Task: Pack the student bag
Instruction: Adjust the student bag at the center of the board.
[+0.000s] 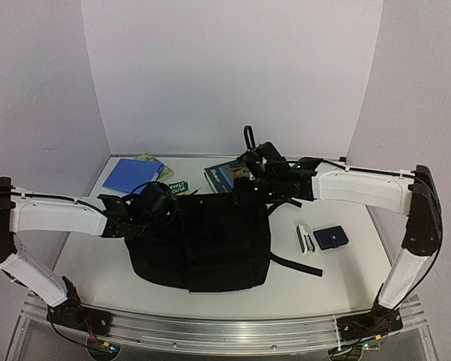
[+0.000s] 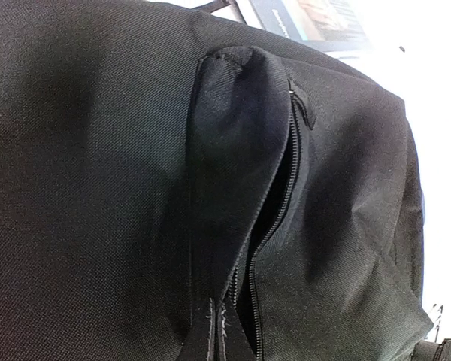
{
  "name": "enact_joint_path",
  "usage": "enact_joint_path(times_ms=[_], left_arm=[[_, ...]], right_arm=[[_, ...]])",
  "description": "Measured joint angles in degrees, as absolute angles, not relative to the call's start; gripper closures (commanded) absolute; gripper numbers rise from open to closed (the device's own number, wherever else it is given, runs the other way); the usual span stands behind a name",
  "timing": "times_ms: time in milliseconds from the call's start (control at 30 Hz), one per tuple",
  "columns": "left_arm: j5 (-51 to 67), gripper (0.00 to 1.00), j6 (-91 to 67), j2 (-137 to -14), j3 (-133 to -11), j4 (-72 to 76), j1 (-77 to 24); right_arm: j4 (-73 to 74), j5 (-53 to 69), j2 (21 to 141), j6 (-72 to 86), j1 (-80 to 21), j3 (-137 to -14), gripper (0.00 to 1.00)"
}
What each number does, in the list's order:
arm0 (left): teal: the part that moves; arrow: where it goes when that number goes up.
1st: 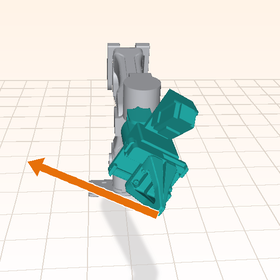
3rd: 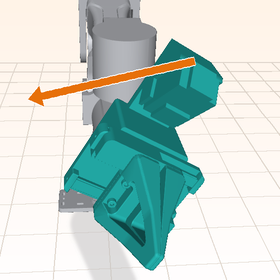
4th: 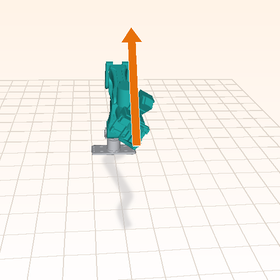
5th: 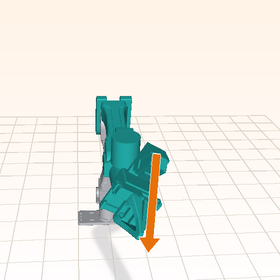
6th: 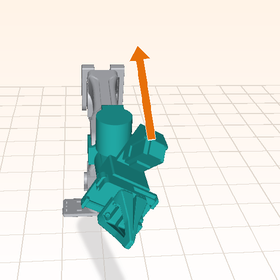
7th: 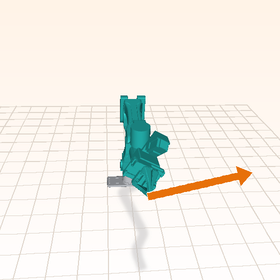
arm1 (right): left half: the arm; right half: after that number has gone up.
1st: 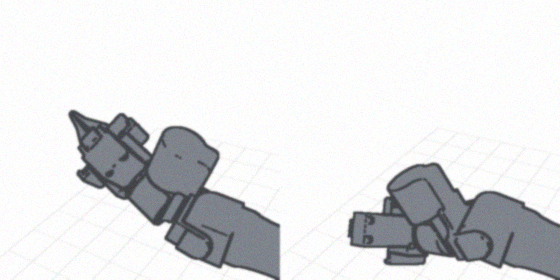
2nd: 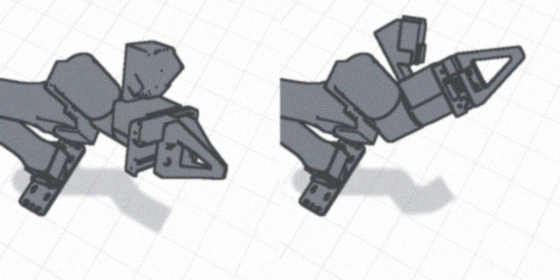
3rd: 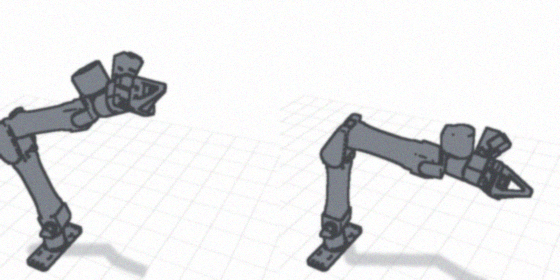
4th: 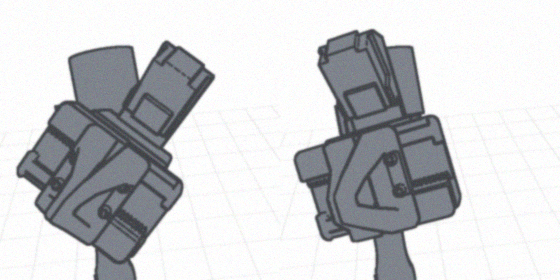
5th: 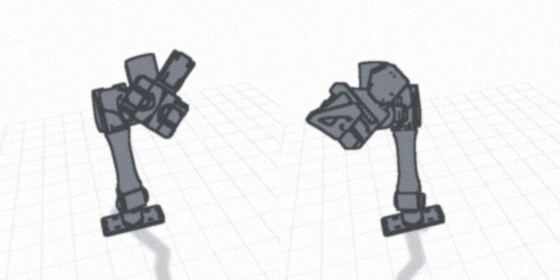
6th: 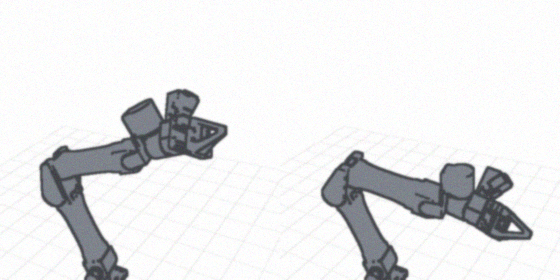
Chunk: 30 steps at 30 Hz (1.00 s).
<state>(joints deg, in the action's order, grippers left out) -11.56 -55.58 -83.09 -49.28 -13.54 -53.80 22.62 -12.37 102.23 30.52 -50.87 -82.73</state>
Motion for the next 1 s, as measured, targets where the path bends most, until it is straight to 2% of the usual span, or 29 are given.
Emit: enact_joint_path(times_ms=[133,300,733,900,1000], left_arm=[[-11.17,1.00,-56.04,-82.69,-48.17,-11.66,-53.53],[-10.66,1.00,-56.93,-82.11,-46.94,-10.11,-53.26],[-10.37,1.00,-57.16,-82.05,-46.38,-8.95,-53.04],[-10.24,1.00,-57.33,-82.02,-46.37,-8.91,-53.01],[-10.24,1.00,-57.50,-82.02,-46.37,-8.91,-53.00]], right_arm=[[23.21,-12.99,103.42,33.11,-58.07,-87.37,0.40],[23.22,-12.17,108.88,35.39,-59.72,-91.23,0.46],[24.18,-11.41,122.53,36.54,-59.72,-98.29,0.40],[23.38,-15.18,125.60,37.67,-59.72,-100.01,0.42],[23.39,-18.19,127.29,38.36,-59.74,-100.39,0.49]])
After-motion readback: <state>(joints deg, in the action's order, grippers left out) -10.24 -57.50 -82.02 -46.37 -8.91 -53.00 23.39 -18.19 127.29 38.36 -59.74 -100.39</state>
